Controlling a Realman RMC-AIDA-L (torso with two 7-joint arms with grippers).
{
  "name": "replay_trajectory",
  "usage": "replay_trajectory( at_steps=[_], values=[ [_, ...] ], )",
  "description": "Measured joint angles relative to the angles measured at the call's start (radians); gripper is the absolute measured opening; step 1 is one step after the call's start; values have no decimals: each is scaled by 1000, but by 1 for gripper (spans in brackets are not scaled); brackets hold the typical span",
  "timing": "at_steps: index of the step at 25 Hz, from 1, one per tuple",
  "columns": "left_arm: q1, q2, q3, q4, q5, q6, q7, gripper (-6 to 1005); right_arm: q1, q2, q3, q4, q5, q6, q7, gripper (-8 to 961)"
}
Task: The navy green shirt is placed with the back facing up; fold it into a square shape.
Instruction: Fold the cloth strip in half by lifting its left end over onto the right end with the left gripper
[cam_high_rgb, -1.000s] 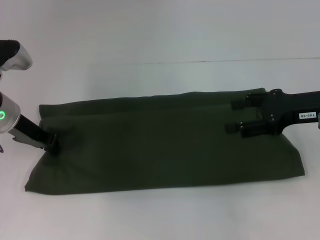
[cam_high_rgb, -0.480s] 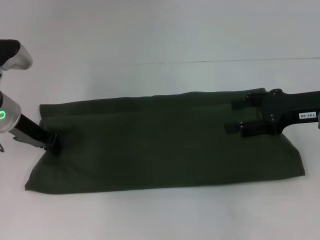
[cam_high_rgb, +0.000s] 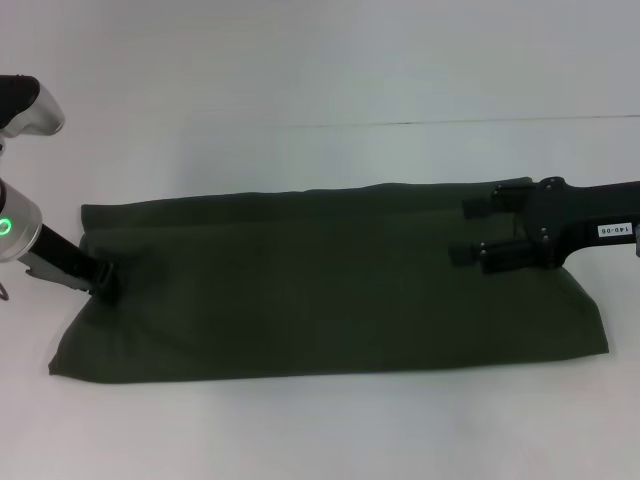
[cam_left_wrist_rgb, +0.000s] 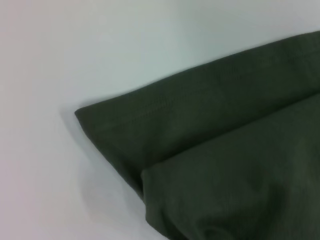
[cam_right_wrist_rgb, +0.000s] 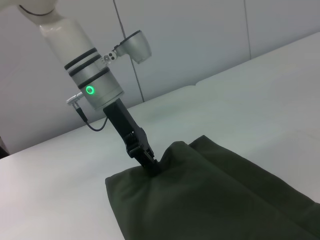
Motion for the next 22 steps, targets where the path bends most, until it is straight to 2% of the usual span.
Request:
replay_trajectory(
  at_steps=[9, 22],
  values=[
    [3, 2, 16, 19, 1, 21, 18, 98, 0, 2, 0, 0, 1, -1, -1, 871],
    [13, 34, 21, 122, 2, 164, 81, 98, -17, 9, 7, 0, 1, 1, -12, 871]
  ],
)
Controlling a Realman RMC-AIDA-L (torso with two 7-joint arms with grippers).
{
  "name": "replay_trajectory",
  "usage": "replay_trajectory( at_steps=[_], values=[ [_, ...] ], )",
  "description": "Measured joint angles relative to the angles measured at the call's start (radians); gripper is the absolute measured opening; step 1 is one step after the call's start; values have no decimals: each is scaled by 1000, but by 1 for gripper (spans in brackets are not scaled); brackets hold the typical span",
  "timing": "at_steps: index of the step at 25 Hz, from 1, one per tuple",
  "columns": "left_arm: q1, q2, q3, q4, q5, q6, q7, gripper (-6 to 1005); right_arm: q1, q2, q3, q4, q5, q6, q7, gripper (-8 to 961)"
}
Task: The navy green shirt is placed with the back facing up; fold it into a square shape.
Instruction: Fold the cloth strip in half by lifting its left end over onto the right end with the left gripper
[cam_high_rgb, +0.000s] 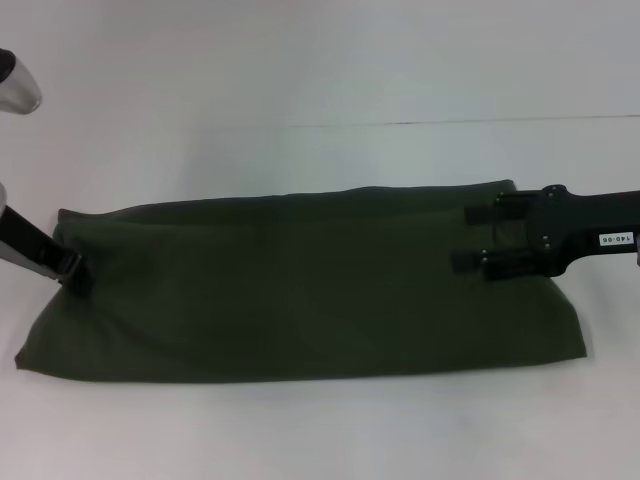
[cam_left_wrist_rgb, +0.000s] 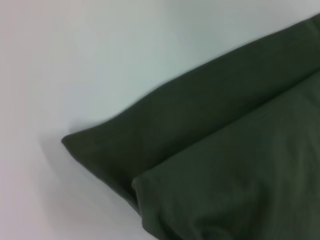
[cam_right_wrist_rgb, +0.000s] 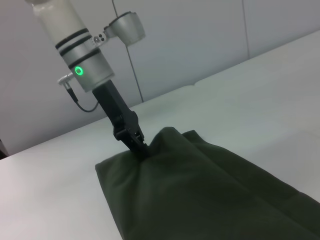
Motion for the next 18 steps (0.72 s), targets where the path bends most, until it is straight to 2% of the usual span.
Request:
replay_trajectory(
  at_steps=[5, 9, 18],
  values=[
    [2, 16, 18, 38, 0, 37, 1, 99, -9, 1, 1, 0, 0, 4, -4, 871],
    [1, 39, 31, 58, 0, 82, 1, 99, -16, 1, 1, 0, 0, 6, -12, 871],
    [-1, 68, 63, 150, 2, 184, -1, 99, -22, 3, 1, 0, 1, 8, -23, 870]
  ],
)
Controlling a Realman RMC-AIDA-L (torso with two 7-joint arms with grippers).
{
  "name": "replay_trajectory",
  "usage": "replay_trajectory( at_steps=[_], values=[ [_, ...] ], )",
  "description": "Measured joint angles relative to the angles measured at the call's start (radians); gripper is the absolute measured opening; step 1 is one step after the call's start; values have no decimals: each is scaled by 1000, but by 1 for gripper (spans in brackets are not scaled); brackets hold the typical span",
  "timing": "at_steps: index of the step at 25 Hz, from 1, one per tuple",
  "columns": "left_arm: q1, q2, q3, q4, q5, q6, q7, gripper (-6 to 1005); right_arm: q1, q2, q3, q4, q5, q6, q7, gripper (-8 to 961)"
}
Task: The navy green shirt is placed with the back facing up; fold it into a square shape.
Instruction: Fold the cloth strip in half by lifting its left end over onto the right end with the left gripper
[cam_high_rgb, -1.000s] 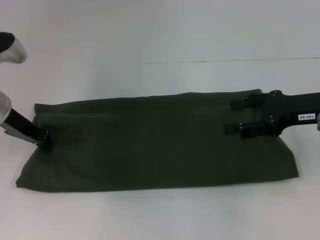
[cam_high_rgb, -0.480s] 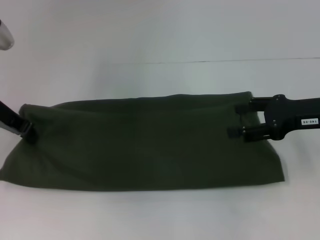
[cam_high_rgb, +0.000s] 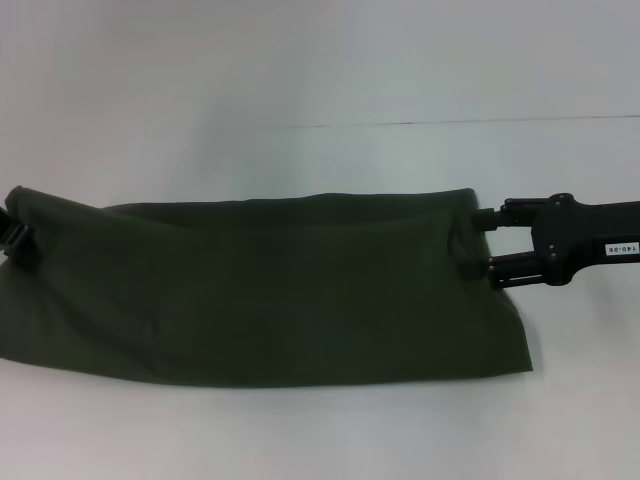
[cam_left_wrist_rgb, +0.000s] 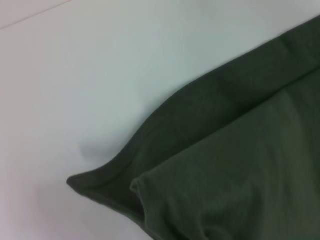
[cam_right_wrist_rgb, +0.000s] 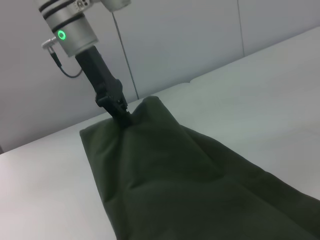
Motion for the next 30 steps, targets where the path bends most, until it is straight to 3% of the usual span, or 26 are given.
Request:
replay_trajectory(
  at_steps=[3, 10, 23, 26, 30],
  values=[
    [-13, -5, 25, 38, 0, 43, -18, 99, -1, 1, 0, 1, 0, 2, -5, 870],
    [-86, -41, 51, 170, 0, 163, -86, 98, -11, 3, 1, 8, 0, 11, -31, 868],
    [-282, -142, 146, 218, 0, 216, -170, 99, -49, 3, 8, 3, 3, 20, -45, 866],
    [-308, -155, 149, 221, 0, 211, -178, 98, -60, -3, 23, 2, 4, 20, -45, 866],
    [-370, -190, 158, 214, 0, 184, -197, 93, -71, -12, 45, 1, 5, 18, -45, 866]
  ],
)
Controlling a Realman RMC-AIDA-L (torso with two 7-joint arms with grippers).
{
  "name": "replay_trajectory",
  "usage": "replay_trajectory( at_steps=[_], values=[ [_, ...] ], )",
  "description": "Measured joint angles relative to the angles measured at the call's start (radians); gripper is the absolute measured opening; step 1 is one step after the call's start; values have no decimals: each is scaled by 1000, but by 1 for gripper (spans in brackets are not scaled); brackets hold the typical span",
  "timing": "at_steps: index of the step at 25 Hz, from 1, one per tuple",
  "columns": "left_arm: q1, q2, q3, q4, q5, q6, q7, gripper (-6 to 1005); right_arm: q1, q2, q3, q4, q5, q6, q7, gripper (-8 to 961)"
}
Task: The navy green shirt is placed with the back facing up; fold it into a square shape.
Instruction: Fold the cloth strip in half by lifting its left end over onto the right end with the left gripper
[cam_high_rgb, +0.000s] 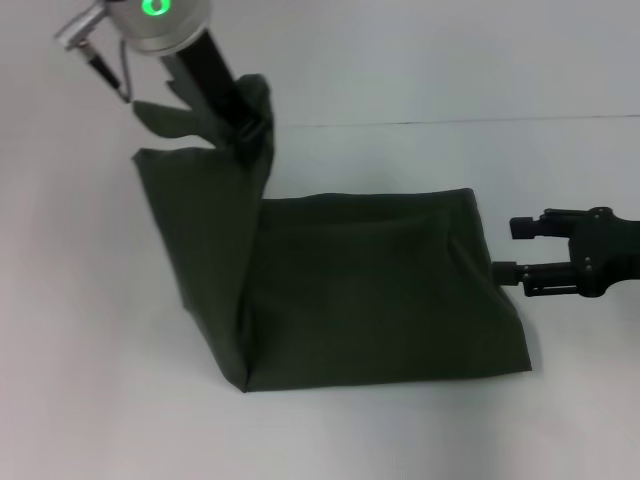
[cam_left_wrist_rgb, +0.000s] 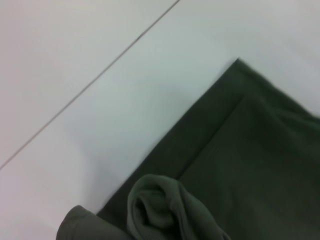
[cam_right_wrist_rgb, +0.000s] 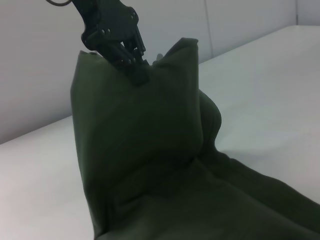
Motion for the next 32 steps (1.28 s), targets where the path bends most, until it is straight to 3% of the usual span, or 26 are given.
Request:
replay_trajectory(
  at_steps=[10, 23, 32],
  values=[
    [-61, -68, 68, -50, 0, -92, -88, 93, -16, -20, 10, -1, -4, 1, -1, 866],
    [-115, -128, 111, -222, -3, -298, -150, 92, -48, -40, 25, -5, -5, 29, 0, 866],
    [-137, -139, 113, -291, -67, -371, -153, 93, -68, -42, 63, -23, -6, 35, 0, 866]
  ],
)
